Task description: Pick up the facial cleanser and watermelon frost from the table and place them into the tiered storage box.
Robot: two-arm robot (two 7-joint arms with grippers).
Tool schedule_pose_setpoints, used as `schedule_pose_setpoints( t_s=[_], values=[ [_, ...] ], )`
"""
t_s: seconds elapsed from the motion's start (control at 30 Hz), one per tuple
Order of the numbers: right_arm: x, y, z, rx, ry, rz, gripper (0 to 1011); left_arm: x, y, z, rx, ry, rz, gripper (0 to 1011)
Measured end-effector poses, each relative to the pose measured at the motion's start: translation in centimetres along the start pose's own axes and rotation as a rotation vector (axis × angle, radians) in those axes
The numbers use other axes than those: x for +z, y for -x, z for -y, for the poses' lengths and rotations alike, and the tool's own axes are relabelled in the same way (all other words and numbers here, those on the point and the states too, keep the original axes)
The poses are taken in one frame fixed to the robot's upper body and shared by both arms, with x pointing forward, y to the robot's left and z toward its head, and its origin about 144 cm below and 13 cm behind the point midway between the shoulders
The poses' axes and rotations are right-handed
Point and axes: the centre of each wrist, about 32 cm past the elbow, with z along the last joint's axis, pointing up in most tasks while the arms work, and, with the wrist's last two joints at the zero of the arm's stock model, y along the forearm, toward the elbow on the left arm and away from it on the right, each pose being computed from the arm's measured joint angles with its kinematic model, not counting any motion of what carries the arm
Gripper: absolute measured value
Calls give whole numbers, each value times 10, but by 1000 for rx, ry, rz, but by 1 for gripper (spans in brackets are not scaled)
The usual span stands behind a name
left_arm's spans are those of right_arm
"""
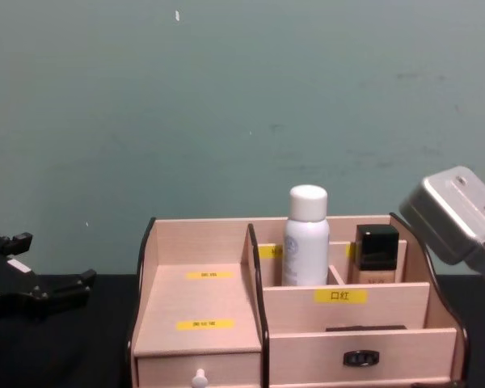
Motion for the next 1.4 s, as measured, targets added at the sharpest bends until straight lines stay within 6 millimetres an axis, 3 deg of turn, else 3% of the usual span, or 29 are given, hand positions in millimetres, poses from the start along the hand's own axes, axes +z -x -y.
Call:
schedule_pose_setpoints(
  t_s=[0.67, 1.17, 1.4],
  values=[
    [3, -1, 7, 13, -41, 18, 723, 0, 0, 0, 0, 0, 0, 1001],
    [33, 6, 39, 91, -145, 103, 723, 0, 0, 0, 0, 0, 0, 1001],
    [45, 14, 45, 132, -175, 125, 723, 0, 0, 0, 0, 0, 0, 1001]
  ],
)
